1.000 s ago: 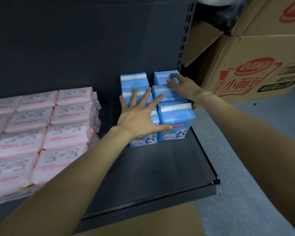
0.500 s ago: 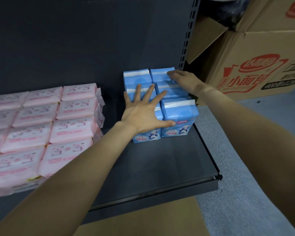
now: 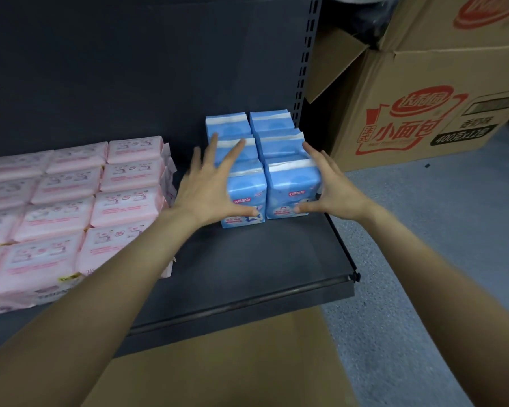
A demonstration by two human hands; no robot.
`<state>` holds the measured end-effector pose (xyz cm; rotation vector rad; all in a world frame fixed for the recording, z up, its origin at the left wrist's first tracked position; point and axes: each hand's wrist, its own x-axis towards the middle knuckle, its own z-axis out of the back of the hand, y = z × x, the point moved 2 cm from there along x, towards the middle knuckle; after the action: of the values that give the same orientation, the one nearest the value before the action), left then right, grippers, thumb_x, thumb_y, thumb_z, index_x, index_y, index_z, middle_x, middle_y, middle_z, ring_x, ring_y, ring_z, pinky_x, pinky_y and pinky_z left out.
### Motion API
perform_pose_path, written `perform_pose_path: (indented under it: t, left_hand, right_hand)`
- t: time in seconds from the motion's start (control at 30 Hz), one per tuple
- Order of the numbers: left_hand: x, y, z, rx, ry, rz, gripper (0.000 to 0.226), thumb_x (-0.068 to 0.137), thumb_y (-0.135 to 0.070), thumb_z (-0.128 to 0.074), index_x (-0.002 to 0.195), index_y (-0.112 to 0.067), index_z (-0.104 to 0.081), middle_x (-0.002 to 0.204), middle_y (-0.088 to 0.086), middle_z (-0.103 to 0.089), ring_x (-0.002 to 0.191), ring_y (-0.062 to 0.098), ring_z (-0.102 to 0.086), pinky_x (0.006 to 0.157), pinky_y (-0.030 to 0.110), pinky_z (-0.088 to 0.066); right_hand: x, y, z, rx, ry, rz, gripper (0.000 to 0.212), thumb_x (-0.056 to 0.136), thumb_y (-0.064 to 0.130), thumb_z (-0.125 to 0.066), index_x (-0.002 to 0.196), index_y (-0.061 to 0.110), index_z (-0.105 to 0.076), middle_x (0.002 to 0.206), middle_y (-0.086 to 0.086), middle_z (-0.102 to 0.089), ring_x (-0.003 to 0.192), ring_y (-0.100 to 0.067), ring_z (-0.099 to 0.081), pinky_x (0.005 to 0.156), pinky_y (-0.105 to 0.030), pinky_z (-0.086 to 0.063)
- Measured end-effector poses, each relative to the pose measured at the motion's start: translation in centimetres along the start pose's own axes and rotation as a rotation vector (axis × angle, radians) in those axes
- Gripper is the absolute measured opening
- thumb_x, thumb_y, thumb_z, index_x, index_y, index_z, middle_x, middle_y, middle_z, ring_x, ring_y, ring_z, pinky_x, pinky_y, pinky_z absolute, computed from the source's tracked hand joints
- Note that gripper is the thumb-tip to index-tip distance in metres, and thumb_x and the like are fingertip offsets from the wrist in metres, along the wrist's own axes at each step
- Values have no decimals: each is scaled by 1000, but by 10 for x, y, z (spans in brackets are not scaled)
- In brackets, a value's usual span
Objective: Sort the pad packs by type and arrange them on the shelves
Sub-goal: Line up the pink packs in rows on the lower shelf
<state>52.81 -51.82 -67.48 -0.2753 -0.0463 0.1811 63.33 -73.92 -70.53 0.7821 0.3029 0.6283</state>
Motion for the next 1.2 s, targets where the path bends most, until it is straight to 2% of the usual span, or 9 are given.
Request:
perform_pose_path:
  t: [0.1,0.23,0.43,0.53,0.63,0.77,0.9,1.03,1.2]
  left_hand:
    - [-9,17,-10,-262,76,54,126,58,-46,-88,145,-54,3,160,4,11,146,27,-14,115,40,-24]
    - [-8,25,-21,-371,16,31,113,70,-27,-84,149,-46,-6,160,5,-8,145,18,-18,111,24,-20]
    - [1,21,-24,-357,-8,23,106,74,-19,-82,150,-40,-11,160,1,-6,143,22,-25,112,31,-26]
    - [5,19,-22,-330,17,38,106,74,-19,-81,150,-40,-10,160,-1,-5,139,26,-32,112,35,-31]
    - [4,13,-18,-142,40,111,106,75,-31,-80,150,-42,-6,161,4,-1,134,35,-38,105,43,-40]
    - [-5,-1,-6,96,46,125,110,73,-49,-76,151,-37,0,158,10,18,146,36,-1,110,49,-31]
    - [-27,-11,27,60,-24,24,94,78,-62,-63,152,-29,-14,158,8,-15,145,31,-6,116,41,-16]
    - [-63,-22,89,-143,-139,-59,56,91,-52,-52,138,-24,-45,136,-2,-54,129,22,-41,96,33,-37]
    - [-126,-54,154,-289,-201,-185,40,92,-39,-56,130,-25,-55,131,-6,-56,124,16,-44,93,25,-33]
  right_hand:
    - [12,2,-2,-66,-8,21,114,66,15,-85,151,31,-11,158,-1,-15,146,-16,-5,117,-32,-16]
    - [22,9,-7,-50,-18,80,108,67,8,-84,151,24,-18,152,4,-28,136,-12,-30,105,-17,-28]
    - [20,2,-5,-6,-20,34,109,65,5,-84,150,32,-20,145,5,-37,125,-10,-42,100,-22,-39]
    - [21,8,-2,-115,-18,12,110,65,9,-84,150,31,-17,150,-1,-30,133,-18,-36,104,-24,-34]
    - [20,22,-6,-312,-14,-93,110,69,15,-83,150,33,-11,158,-12,-5,143,-32,-17,112,-43,-30]
    - [-1,48,-10,-615,-83,-92,106,76,31,-78,152,30,-5,158,-13,12,145,-33,5,116,-51,-18]
    - [-35,74,-4,-672,-45,-58,97,80,40,-73,152,26,-9,158,-4,16,145,-23,17,113,-60,-7]
    - [-82,130,21,-664,-82,-19,71,88,38,-63,148,24,-27,158,-1,-10,144,-24,-11,113,-49,-23]
    - [-140,209,54,-479,-155,-46,56,89,35,-62,140,26,-39,133,0,-49,118,-23,-51,86,-38,-47]
